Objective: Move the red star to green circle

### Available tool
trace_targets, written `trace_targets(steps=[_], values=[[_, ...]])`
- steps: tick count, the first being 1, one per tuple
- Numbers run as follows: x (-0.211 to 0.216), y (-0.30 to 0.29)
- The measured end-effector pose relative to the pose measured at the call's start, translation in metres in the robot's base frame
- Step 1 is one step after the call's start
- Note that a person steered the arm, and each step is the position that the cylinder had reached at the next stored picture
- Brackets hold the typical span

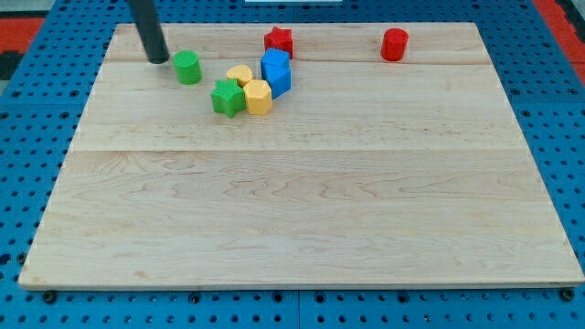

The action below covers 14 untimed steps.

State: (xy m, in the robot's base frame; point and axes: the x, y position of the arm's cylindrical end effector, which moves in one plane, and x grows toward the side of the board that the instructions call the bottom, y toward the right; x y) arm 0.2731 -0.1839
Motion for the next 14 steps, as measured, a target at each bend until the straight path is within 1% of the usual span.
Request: trace_targets(steps=[1,2,3,4,5,6,7,8,10,11,12,13,14], values=[[0.016,0.02],[0.022,0.047],[0.019,0.063],[-0.028,0.036],[-0.078,0.079],[-0.081,0.126],[-0.079,0.217],[-0.079,0.232],[-0.071,0.172],[-0.044,0.201],[-0.038,0.209],[-0.038,0.191],[-0.038,0.155]])
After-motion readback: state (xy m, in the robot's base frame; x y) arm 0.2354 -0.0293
